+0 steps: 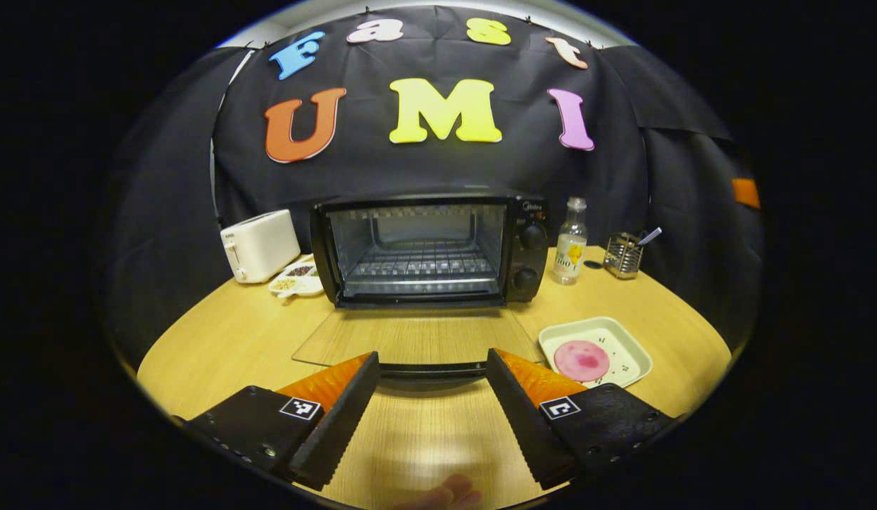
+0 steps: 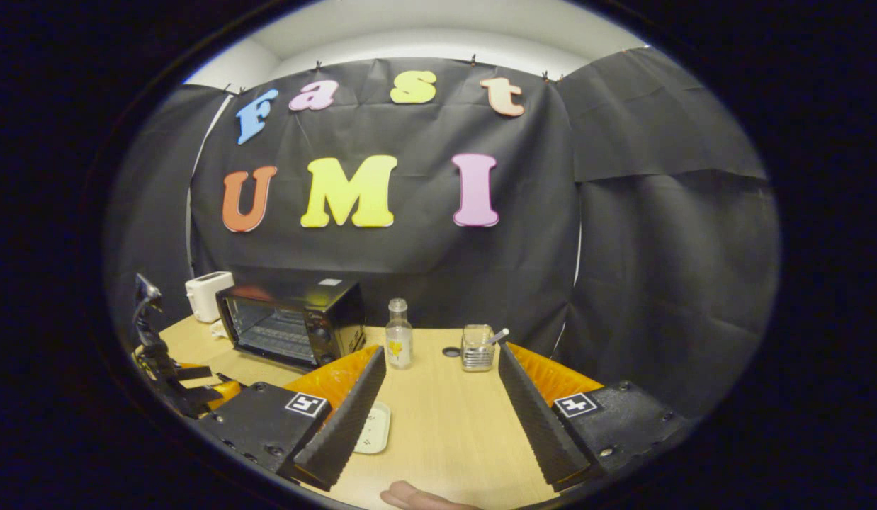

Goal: Open the electric oven with the left hand, put the food in, and close the electric oven.

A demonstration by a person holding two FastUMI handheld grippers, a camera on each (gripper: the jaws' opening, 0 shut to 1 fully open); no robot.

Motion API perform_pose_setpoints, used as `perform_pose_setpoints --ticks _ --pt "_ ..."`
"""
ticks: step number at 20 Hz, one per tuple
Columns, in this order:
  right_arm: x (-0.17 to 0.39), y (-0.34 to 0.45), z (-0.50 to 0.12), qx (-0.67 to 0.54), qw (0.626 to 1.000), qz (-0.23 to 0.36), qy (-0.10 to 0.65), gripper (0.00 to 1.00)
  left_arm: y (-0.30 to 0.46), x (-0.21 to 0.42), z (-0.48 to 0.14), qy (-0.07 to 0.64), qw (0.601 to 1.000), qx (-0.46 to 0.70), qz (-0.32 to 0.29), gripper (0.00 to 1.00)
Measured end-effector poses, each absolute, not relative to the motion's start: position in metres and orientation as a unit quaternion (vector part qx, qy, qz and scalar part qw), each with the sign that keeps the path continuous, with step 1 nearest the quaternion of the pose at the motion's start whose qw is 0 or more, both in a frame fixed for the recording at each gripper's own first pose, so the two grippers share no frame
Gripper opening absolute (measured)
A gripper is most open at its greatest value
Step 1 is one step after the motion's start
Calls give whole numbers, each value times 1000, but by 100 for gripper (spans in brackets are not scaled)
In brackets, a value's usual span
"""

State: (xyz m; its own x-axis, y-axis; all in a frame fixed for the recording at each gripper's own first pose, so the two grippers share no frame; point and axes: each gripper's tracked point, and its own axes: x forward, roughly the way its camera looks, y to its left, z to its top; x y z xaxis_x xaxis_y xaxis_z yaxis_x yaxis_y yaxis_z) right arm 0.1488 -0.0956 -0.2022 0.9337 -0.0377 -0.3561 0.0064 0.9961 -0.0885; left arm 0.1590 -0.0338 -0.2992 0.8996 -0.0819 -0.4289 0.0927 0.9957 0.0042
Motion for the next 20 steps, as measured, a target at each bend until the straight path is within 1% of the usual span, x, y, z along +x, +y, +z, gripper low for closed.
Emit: perform_pose_setpoints --ticks 5,10,11,14,16,17,18,19,20 --pt "167 -85 -269 -25 962 8 271 100 -19 144 -224 148 989 -4 -27 96" --pt "181 -65 -346 12 928 37 371 100 -2 118 -155 77 997 0 -11 96" --pt "186 -62 -360 18 921 38 387 97 0 112 -142 63 998 5 -11 96" --pt "193 -55 -396 35 904 49 423 93 8 93 -116 45 999 7 -4 96" --pt "200 -48 -416 43 895 59 439 88 9 83 -106 36 999 -3 -5 95" --pt "201 -44 -425 48 891 70 447 82 11 79 -102 32 999 -6 -5 96" --pt "202 -40 -430 52 887 78 451 81 13 77 -100 30 1000 -6 -4 96" --pt "205 -39 -435 54 885 80 456 75 14 74 -99 30 1000 -4 -2 95" --pt "207 -40 -442 54 883 78 459 71 15 73 -99 31 1000 -2 0 96"
